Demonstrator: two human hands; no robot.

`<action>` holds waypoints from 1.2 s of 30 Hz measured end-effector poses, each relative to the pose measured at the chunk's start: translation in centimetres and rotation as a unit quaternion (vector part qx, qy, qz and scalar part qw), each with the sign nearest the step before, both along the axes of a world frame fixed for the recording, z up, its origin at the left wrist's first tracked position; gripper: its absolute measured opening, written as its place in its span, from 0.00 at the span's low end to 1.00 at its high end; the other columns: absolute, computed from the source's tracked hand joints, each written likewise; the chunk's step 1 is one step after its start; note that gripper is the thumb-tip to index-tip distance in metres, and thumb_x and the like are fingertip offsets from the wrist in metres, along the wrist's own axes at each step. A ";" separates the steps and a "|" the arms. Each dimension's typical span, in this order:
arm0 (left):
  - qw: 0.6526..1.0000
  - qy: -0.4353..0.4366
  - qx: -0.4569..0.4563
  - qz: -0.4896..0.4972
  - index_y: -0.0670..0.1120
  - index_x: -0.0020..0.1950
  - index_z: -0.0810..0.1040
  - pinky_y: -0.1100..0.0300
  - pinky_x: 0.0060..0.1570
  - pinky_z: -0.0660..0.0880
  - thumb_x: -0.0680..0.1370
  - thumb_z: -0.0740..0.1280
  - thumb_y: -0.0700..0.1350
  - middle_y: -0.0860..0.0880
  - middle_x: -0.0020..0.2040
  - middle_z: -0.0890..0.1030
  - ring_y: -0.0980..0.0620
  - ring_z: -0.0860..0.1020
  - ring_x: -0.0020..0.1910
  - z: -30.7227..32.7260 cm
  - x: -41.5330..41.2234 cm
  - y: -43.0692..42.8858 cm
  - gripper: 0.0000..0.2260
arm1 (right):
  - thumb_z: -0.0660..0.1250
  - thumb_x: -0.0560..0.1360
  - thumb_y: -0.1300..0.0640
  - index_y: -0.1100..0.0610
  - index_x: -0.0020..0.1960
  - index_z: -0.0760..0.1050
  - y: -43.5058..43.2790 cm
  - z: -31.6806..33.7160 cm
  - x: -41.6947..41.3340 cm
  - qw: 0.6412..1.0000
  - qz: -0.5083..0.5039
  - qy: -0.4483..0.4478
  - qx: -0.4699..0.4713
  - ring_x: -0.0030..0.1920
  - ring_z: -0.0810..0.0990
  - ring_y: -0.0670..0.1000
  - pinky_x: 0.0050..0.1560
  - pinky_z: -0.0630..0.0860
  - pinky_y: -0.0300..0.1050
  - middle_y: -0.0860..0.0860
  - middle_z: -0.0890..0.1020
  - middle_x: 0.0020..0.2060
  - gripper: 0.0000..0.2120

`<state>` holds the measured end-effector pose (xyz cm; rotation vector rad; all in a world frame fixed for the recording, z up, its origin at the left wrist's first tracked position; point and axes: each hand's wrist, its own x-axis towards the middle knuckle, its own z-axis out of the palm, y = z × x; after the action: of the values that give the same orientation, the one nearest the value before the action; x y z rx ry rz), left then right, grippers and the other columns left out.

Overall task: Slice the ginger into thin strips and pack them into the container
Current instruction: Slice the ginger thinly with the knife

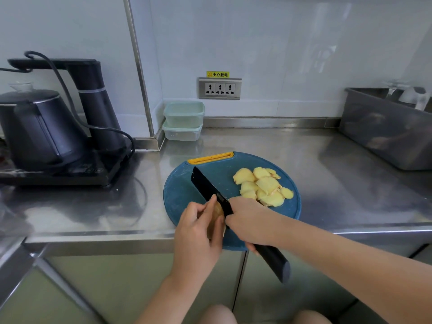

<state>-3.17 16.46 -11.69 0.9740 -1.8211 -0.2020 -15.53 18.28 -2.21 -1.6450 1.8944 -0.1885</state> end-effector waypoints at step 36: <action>1.000 -0.020 0.002 0.009 0.45 0.69 0.73 0.62 0.55 0.71 0.80 0.57 0.51 0.49 0.53 0.77 0.54 0.74 0.53 -1.0 0.2 1.2 0.20 | 0.57 0.76 0.61 0.59 0.41 0.65 3.7 1.5 -1.9 0.992 -0.038 -0.109 -0.051 0.15 0.68 0.49 0.26 0.68 0.39 0.53 0.70 0.22 0.06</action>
<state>-2.94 17.62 -12.70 1.0039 -1.8488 -0.1762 -17.40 21.99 -0.68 -1.5491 1.8075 -0.4849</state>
